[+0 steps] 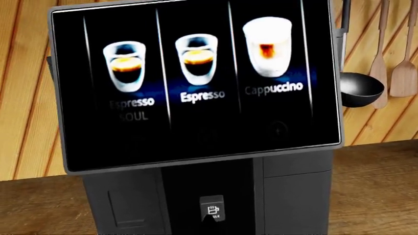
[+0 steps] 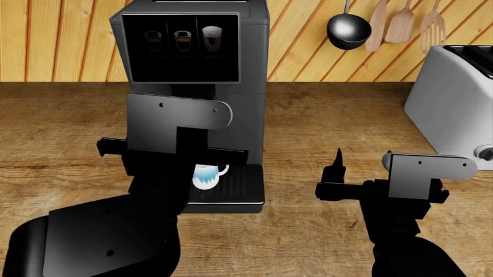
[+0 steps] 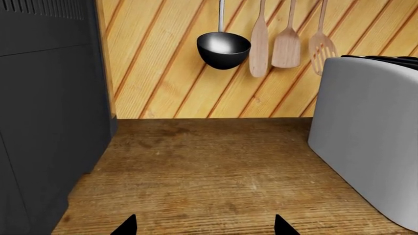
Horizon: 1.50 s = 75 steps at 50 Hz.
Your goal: Press the button on the coffee machine to serve coffee.
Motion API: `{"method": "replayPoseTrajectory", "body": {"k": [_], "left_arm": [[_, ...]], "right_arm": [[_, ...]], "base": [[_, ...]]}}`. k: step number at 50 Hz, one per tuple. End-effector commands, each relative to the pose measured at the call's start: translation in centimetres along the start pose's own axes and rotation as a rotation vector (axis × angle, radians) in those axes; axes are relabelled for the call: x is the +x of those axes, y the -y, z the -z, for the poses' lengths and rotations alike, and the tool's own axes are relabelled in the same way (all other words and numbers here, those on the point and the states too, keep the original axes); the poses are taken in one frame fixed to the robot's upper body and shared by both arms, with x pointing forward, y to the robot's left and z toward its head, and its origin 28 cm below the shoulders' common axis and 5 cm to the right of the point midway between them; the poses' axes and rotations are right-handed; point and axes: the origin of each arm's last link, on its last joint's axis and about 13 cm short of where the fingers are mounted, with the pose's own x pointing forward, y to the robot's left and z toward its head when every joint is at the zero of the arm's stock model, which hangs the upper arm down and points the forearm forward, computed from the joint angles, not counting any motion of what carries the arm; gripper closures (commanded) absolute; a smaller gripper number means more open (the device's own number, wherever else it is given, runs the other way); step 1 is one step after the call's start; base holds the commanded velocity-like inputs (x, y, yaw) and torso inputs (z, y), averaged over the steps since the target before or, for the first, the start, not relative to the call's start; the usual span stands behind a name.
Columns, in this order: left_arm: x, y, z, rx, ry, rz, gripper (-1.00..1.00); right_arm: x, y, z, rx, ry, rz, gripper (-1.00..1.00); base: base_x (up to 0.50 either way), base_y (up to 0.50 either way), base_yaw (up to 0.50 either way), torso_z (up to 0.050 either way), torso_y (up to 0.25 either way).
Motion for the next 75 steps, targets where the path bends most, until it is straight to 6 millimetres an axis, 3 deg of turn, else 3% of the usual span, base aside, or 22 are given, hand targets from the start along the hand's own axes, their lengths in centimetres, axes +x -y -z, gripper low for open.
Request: {"method": "replayPoseTrajectory", "body": {"k": [1,19,20,34,44,49,59,75], "left_arm": [[-0.9,-0.7,-0.1,0.007,0.008,-0.021,1.00],[-1.5,-3.6,2.0,0.021,0.011,-0.082,1.00],[-1.5,-3.8,2.2,0.026,0.023,-0.090,-1.00],[-1.1,-6.0,5.7,0.010,0.040,-0.098,-1.00],[-1.8,-8.5,7.9,-0.008,0.005,-0.120,-1.00],[-1.4,-9.5,10.3,0.009,-0.041,-0.159,-1.00],[-1.7,-10.0,11.8,0.001,-0.073,-0.197,-1.00],[-1.8,-10.6,12.3,-0.004,-0.098,-0.225,-1.00]], "right_arm": [[0.0,0.0,0.0,0.004,0.000,0.004,-1.00],[-0.2,0.0,-0.1,0.002,-0.001,0.006,-1.00],[-0.2,0.1,-0.1,0.004,0.000,0.008,-1.00],[-0.8,0.3,0.2,0.006,-0.010,0.016,-1.00],[-1.1,0.5,0.4,0.001,-0.016,0.018,-1.00],[-1.3,0.7,0.7,-0.001,-0.020,0.019,-1.00],[-1.8,0.7,1.4,0.003,-0.019,0.002,-1.00],[-1.9,0.9,1.7,-0.003,-0.027,0.008,-1.00]], "base": [[0.00,0.00,0.00,0.000,0.000],[0.00,0.00,0.00,0.000,0.000],[0.00,0.00,0.00,0.000,0.000],[0.00,0.00,0.00,0.000,0.000],[0.00,0.00,0.00,0.000,0.000],[0.00,0.00,0.00,0.000,0.000],[0.00,0.00,0.00,0.000,0.000],[0.00,0.00,0.00,0.000,0.000]]}}
